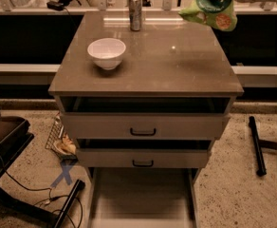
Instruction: Pick green rice chip bag from bottom drawer and place on counter
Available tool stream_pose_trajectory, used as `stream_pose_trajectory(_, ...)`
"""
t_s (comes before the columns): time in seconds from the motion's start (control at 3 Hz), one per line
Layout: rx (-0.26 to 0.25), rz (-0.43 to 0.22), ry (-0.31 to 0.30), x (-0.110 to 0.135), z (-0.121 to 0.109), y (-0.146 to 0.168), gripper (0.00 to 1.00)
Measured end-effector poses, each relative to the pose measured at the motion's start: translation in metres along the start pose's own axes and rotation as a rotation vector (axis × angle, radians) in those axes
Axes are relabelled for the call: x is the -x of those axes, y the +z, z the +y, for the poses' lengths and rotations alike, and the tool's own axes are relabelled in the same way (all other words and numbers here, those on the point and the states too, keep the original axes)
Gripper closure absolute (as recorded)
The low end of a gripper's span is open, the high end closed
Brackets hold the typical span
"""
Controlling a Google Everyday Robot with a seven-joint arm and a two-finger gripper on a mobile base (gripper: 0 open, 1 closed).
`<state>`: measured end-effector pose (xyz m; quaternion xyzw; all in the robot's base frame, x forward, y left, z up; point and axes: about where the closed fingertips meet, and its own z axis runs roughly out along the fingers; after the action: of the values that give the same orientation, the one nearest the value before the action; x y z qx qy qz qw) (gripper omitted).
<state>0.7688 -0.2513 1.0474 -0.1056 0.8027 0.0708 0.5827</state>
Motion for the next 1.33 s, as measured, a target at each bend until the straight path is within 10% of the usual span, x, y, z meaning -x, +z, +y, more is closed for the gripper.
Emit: stream_pose_trajectory(1.33,0.016,0.017,0.014,-0.0055,0.0046,0.0120,0.12)
